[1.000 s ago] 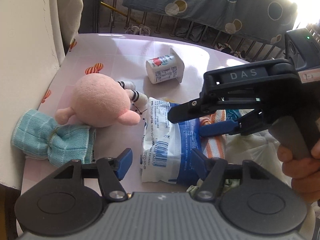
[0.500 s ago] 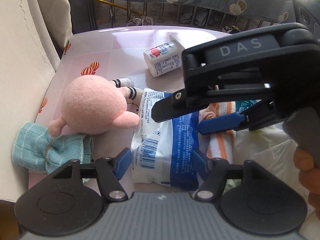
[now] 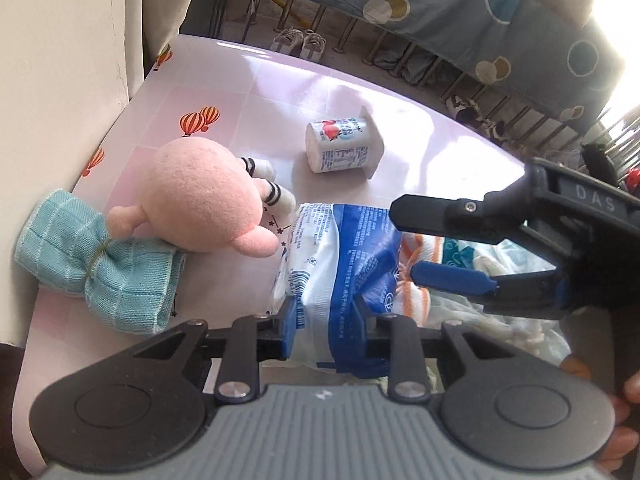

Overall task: Organize soft objects
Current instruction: 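Close the right gripper on the end of the blue wet-wipes pack, then lift the wet-wipes pack with the right gripper toward the cardboard box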

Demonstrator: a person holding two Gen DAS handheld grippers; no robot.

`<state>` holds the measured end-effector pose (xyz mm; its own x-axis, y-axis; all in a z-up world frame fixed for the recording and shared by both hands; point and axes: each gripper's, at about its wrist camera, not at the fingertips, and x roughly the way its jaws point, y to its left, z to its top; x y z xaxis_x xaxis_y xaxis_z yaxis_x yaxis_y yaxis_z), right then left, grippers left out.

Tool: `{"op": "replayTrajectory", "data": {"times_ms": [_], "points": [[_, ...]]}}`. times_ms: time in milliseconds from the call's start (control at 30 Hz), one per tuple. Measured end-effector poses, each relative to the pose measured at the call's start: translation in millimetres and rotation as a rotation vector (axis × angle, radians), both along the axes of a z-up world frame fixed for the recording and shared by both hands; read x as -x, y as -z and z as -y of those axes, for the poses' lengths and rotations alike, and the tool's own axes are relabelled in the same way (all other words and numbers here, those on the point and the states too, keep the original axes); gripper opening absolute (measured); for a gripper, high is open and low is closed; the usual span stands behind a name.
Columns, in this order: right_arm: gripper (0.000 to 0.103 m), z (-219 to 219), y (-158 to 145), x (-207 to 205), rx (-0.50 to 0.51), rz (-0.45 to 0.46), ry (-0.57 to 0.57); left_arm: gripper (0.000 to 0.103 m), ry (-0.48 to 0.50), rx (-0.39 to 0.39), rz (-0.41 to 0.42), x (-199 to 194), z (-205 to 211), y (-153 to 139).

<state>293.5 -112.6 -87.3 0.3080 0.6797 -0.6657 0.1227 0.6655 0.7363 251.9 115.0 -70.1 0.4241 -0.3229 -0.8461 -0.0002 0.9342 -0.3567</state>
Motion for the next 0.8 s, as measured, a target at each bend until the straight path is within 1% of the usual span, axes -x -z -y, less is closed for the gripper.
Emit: {"op": "replayTrajectory", "data": {"times_ms": [67, 200, 300, 333, 367, 433, 467, 533, 600, 700, 733, 800], "points": [[0.072, 4.7, -5.4, 4.3, -0.005, 0.011, 0.010, 0.028, -0.015, 0.035, -0.004, 4.8, -3.8, -5.1], [0.072, 10.1, -9.3, 15.9, -0.001, 0.001, 0.019, 0.028, -0.036, 0.123, -0.005, 18.5, -8.3, -12.9], [0.071, 13.0, -7.8, 26.2, -0.034, -0.018, 0.023, 0.028, -0.030, 0.187, 0.005, 31.8, -8.8, -20.5], [0.067, 13.6, -7.1, 30.2, -0.048, -0.023, 0.025, 0.028, -0.025, 0.203, 0.012, 36.9, -8.2, -23.5], [0.054, 13.9, -6.8, 34.1, -0.068, -0.024, 0.027, 0.028, -0.020, 0.214, 0.018, 41.9, -7.6, -27.0], [0.050, 14.1, -10.1, 42.2, -0.100, -0.015, 0.022, 0.028, -0.016, 0.204, 0.044, 52.9, -6.2, -33.0], [0.046, 13.4, -14.4, 47.0, -0.100, 0.002, 0.016, 0.029, -0.011, 0.201, 0.061, 58.0, -5.5, -35.7], [0.041, 14.7, -23.6, 56.9, -0.093, 0.032, 0.008, 0.030, 0.000, 0.198, 0.080, 66.8, -3.1, -38.8], [0.037, 17.2, -31.2, 64.0, -0.079, 0.040, 0.002, 0.033, 0.018, 0.194, 0.105, 75.9, -0.5, -41.6], [0.033, 23.6, -44.8, 70.5, -0.024, 0.045, -0.014, 0.035, 0.029, 0.204, 0.131, 92.1, -0.7, -44.1], [0.033, 25.8, -48.9, 72.7, -0.001, 0.049, -0.019, 0.038, 0.027, 0.204, 0.141, 96.7, -2.4, -43.9], [0.032, 30.0, -55.9, 77.2, 0.036, 0.048, -0.031, 0.038, 0.018, 0.193, 0.151, 105.7, -5.7, -41.6]]}}
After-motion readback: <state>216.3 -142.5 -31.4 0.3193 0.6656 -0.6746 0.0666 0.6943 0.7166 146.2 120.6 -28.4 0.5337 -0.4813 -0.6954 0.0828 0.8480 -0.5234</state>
